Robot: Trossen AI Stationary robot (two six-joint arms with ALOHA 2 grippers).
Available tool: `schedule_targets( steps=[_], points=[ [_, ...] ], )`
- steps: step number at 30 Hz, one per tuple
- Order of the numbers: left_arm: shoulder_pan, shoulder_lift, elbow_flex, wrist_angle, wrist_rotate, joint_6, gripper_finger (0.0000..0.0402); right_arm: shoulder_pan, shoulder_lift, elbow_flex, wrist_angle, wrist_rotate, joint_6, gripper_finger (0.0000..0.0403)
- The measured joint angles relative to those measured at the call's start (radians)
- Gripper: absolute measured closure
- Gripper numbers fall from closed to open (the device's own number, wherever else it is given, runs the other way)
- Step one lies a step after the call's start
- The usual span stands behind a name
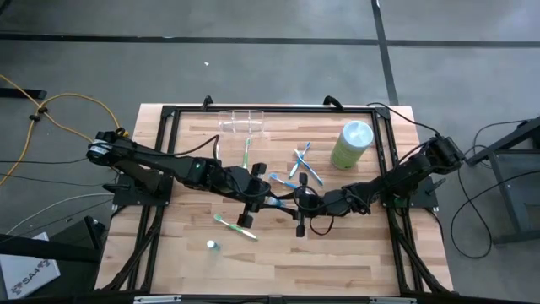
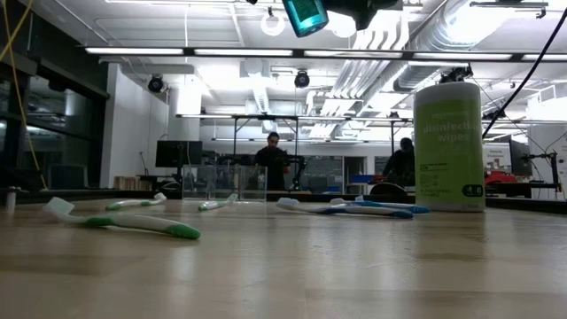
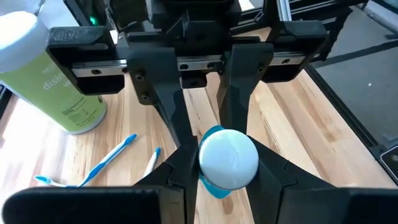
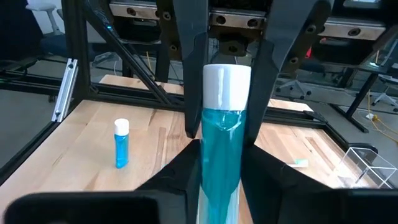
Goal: Pick & Place toothbrushing station
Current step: Put the top blue mouthwash into the middle section of the transparent organizer
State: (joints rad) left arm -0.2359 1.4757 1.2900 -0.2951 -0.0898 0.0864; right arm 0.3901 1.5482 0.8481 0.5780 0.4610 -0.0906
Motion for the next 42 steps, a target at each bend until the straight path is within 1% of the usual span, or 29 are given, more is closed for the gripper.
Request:
schedule_targets(
  steps=[9, 17, 19, 23, 26, 28, 31, 34, 37, 42],
  points=[
    [-0.005, 0.001, 0.000, 0.004, 0.000, -0.008, 0.0312, 0.001, -0.002, 0.003, -0.019, -0.005, 0.016, 0.0242],
    [-0.005, 0.002, 0.000, -0.015, -0.003, -0.031, 0.0312, 0.003, -0.002, 0.004, -0.037, -0.001, 0.018, 0.0207],
    [-0.006, 0.002, -0.002, -0.043, -0.007, -0.035, 0.0312, 0.003, -0.003, 0.004, -0.048, 0.022, 0.015, 0.0200],
    [-0.010, 0.005, -0.004, -0.059, -0.018, -0.035, 0.0312, 0.003, -0.006, 0.006, -0.094, 0.063, 0.017, 0.0189],
    [-0.010, 0.005, -0.004, -0.070, -0.019, -0.035, 0.0312, 0.002, -0.005, 0.006, -0.116, 0.067, 0.019, 0.0181],
    [-0.010, 0.005, -0.004, -0.090, -0.044, -0.035, 0.0312, 0.003, -0.007, 0.006, -0.132, 0.067, 0.023, 0.0176],
    [-0.010, 0.003, -0.003, -0.122, -0.087, -0.034, 0.0312, 0.006, -0.027, 0.005, -0.196, 0.066, 0.065, 0.0173],
    [0.000, 0.003, -0.003, -0.134, -0.102, -0.034, 0.0312, 0.011, -0.051, 0.005, -0.287, 0.065, 0.141, 0.0172],
    [0.025, -0.006, -0.003, -0.152, -0.103, -0.044, 0.0312, 0.024, -0.066, 0.004, -0.346, 0.066, 0.210, 0.0172],
    [0.110, -0.044, -0.002, -0.229, -0.108, -0.099, 0.0312, 0.068, -0.069, 0.004, -0.369, 0.062, 0.277, 0.0172]
  ],
)
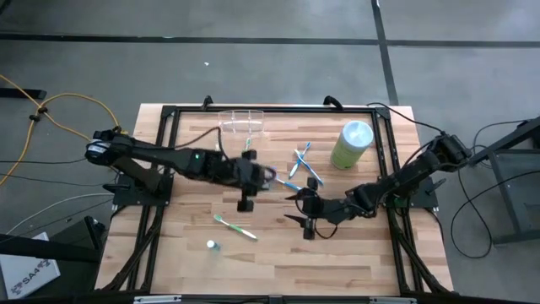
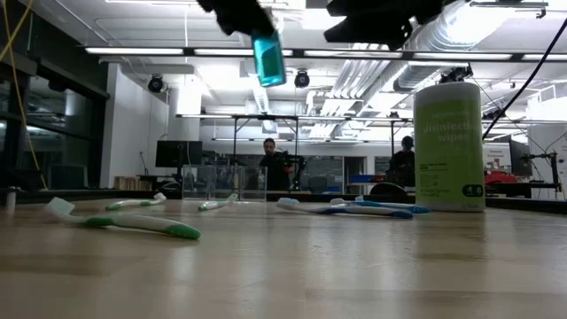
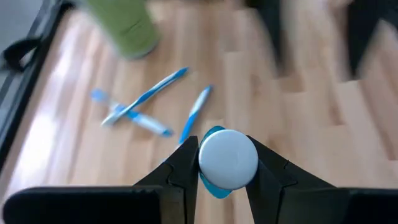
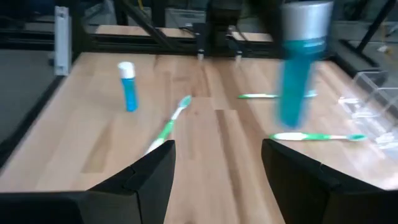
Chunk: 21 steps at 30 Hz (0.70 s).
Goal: Pick & Place toothbrushing station
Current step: Put the top blue mouthwash into the middle section of the transparent organizer
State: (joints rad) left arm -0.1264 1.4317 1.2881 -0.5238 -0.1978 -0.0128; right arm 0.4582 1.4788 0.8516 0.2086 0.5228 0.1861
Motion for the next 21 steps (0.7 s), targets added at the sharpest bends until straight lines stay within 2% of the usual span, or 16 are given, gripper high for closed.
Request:
schedule_targets(
  steps=[7, 13, 21],
  points=[
    [0.173, -0.094, 0.000, -0.116, 0.018, -0.041, 0.0312, 0.053, 0.000, 0.000, 0.005, 0.002, 0.028, 0.0175],
    [0.352, -0.143, 0.000, -0.152, 0.136, -0.027, 0.0312, 0.067, 0.000, -0.001, 0.006, 0.002, 0.028, 0.0175],
    [0.599, -0.139, -0.010, -0.174, 0.233, 0.021, 0.0312, 0.066, 0.000, -0.001, 0.011, 0.002, 0.032, 0.0175]
  ],
)
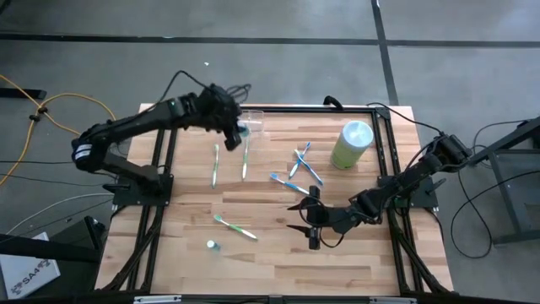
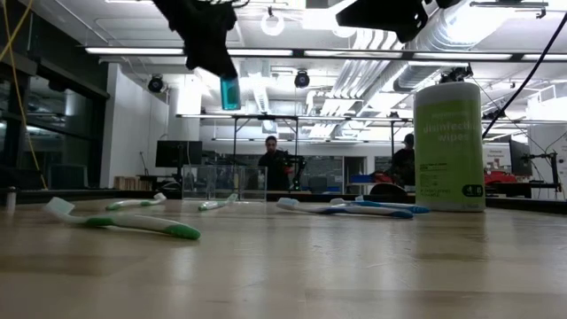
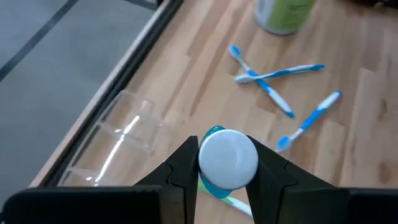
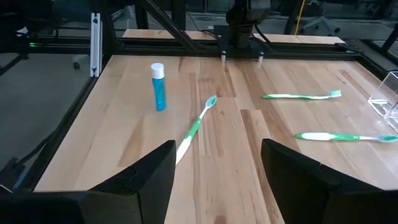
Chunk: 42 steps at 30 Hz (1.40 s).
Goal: Pick & Place toothbrushing station
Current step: Put the top blue mouthwash into the middle section of the transparent organizer
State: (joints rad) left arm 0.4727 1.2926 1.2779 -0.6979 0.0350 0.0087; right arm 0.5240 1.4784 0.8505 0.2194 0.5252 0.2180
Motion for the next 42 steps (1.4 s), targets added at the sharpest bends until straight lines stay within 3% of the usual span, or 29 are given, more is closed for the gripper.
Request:
schedule_targets(
  steps=[7, 16, 33, 42],
  points=[
    [0.156, 0.000, -0.084, 0.101, 0.081, 0.031, 0.0312, 0.000, 0.000, 0.000, 0.002, 0.000, 0.009, 0.0176],
    [0.249, 0.001, -0.242, 0.290, 0.113, 0.080, 0.0312, 0.000, 0.000, 0.000, 0.002, 0.000, 0.025, 0.0176],
    [0.292, 0.204, -0.251, 0.456, 0.098, 0.129, 0.0312, -0.016, 0.000, 0.000, 0.006, 0.000, 0.044, 0.0176],
    [0.347, 0.212, -0.251, 0.471, 0.099, 0.135, 0.0312, -0.016, 0.000, 0.000, 0.002, -0.001, 0.042, 0.0176]
  ],
)
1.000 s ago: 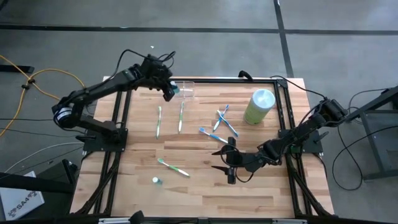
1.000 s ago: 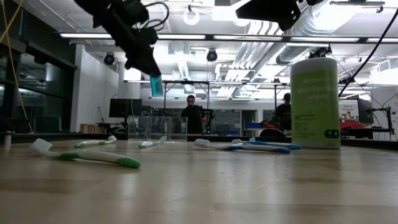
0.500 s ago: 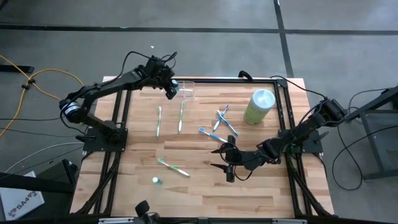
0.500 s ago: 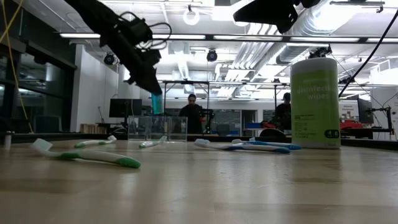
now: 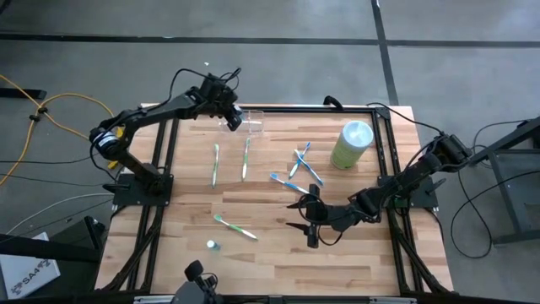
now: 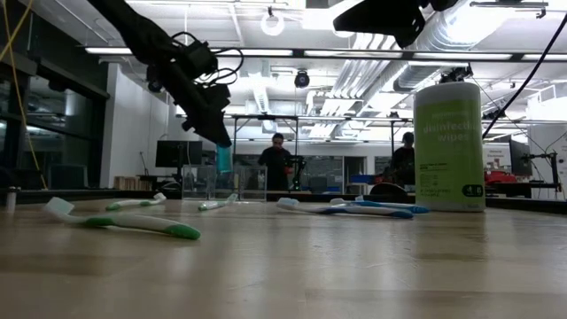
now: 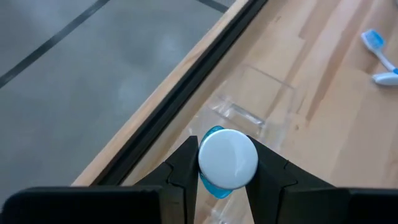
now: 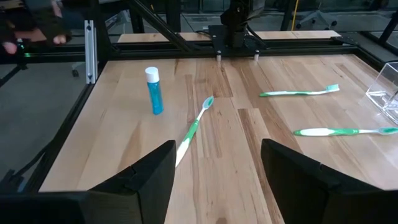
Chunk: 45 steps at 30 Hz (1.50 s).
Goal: Pick & Place toothbrushing station
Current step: Put the top blue mouthwash into the middle section of the transparent organizer
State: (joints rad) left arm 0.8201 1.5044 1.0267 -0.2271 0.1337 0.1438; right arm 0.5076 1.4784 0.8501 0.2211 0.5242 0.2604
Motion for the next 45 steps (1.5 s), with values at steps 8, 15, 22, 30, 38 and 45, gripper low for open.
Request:
schedule_targets(
  steps=[8, 15, 22, 30, 38, 45],
  points=[
    [0.009, 0.071, 0.000, -0.018, 0.010, -0.008, 0.0312, 0.000, 0.000, 0.000, 0.000, 0.000, 0.001, 0.0176],
    [-0.022, 0.140, 0.000, 0.000, -0.011, 0.007, 0.0312, 0.000, 0.000, 0.000, -0.001, 0.000, 0.001, 0.0176],
    [-0.034, 0.146, 0.000, 0.029, -0.039, 0.014, 0.0290, 0.000, 0.000, 0.000, -0.001, -0.001, 0.001, 0.0176],
    [-0.033, 0.146, 0.000, 0.040, -0.040, 0.014, 0.0289, 0.000, 0.000, 0.000, -0.001, -0.002, 0.002, 0.0176],
    [-0.033, 0.146, 0.000, 0.045, -0.062, 0.014, 0.0284, 0.001, 0.000, 0.000, -0.001, -0.003, 0.002, 0.0176],
    [-0.033, 0.146, 0.000, 0.045, -0.071, 0.015, 0.0271, 0.001, 0.000, 0.000, -0.001, -0.004, 0.006, 0.0176]
  ],
)
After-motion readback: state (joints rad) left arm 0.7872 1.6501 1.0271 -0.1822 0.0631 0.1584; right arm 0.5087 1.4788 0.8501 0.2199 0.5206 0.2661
